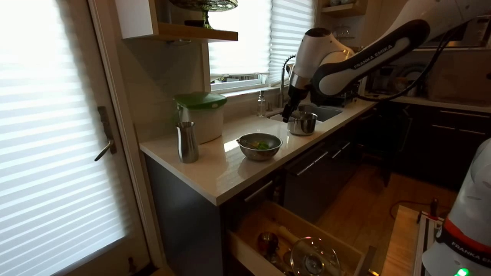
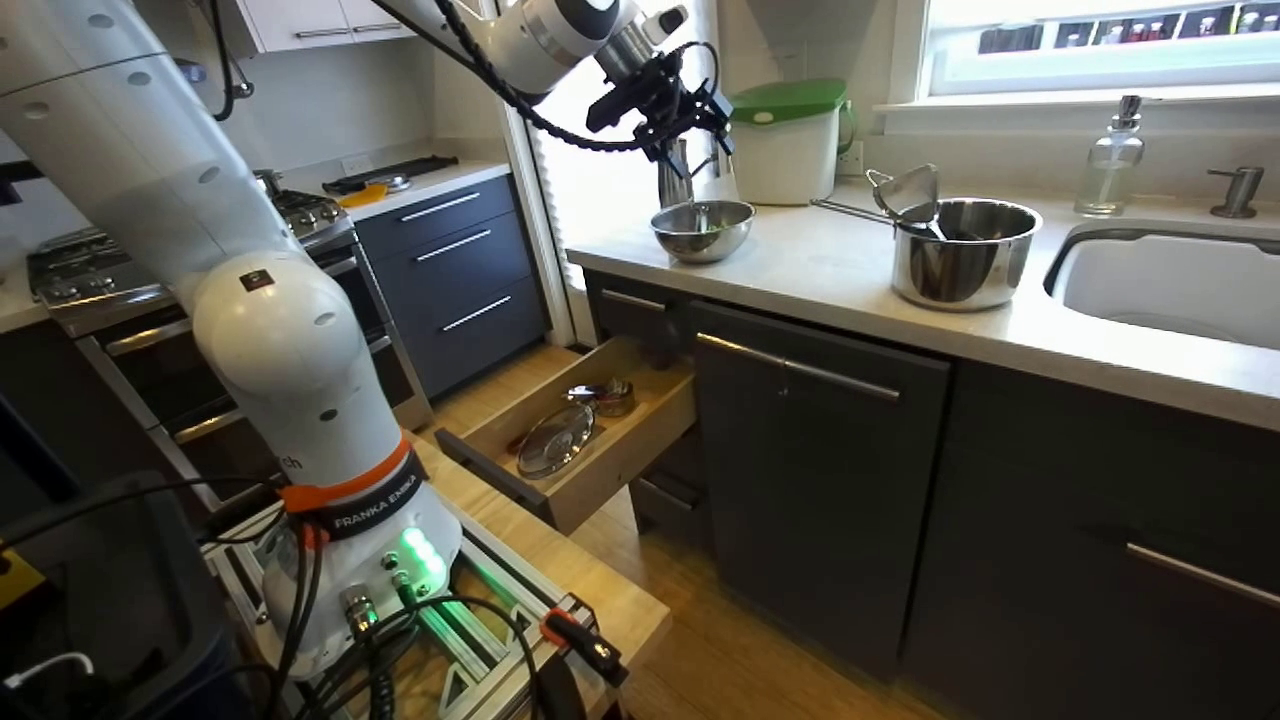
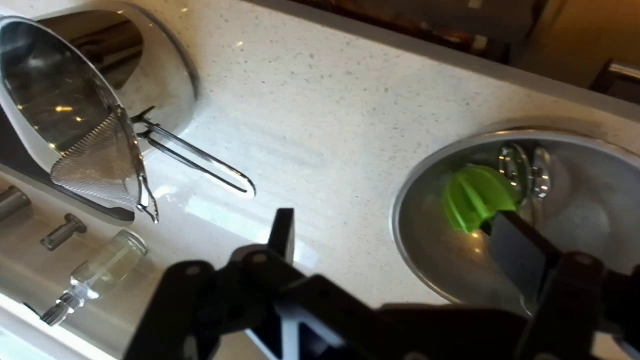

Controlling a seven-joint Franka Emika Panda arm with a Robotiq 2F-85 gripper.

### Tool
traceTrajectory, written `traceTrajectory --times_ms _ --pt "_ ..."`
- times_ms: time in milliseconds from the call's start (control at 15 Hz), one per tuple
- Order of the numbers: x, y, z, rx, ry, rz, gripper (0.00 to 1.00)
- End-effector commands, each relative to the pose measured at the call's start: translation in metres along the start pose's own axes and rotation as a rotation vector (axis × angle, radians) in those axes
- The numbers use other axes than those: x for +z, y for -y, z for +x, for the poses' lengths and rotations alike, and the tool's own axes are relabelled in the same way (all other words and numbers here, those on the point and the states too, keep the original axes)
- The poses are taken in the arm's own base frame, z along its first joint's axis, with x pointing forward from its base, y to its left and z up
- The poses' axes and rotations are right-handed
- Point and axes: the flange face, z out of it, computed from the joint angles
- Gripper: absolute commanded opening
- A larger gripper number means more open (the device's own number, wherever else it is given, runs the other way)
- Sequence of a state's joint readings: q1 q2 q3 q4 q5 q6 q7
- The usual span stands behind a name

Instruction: Pick up the green object from the silver bowl and put it on the kitchen counter

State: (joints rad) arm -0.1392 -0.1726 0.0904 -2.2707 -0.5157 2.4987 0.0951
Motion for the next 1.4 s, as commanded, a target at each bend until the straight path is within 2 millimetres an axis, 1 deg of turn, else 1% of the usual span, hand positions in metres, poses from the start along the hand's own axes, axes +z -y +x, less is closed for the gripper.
traceTrajectory --times_ms 0,67,133,267,333,400,467,533,600,667,800,867,933,1000,1133,1333 --pt "0.053 -0.02 0.028 -0.107 0.085 -0.009 1.0" --pt "0.062 -0.019 0.037 -0.141 0.105 -0.011 1.0" --pt "0.067 -0.015 0.04 -0.168 0.121 -0.011 1.0" --pt "0.066 0.005 0.045 -0.23 0.145 0.007 1.0" --pt "0.057 0.019 0.042 -0.261 0.16 0.04 1.0" --pt "0.053 0.027 0.04 -0.281 0.181 0.046 1.0" --pt "0.047 0.031 0.035 -0.281 0.192 0.039 1.0" --pt "0.041 0.029 0.035 -0.273 0.2 0.032 1.0" --pt "0.054 0.031 0.044 -0.267 0.178 0.033 1.0" --pt "0.048 0.034 0.044 -0.272 0.183 0.03 1.0" --pt "0.041 0.031 0.044 -0.268 0.184 0.024 1.0" --pt "0.053 0.038 0.052 -0.292 0.16 0.054 1.0" --pt "0.058 0.041 0.056 -0.296 0.15 0.049 1.0" --pt "0.069 0.044 0.062 -0.314 0.145 0.051 1.0" --pt "0.081 0.049 0.068 -0.332 0.142 0.057 0.99" --pt "0.098 0.051 0.075 -0.355 0.156 0.072 0.9"
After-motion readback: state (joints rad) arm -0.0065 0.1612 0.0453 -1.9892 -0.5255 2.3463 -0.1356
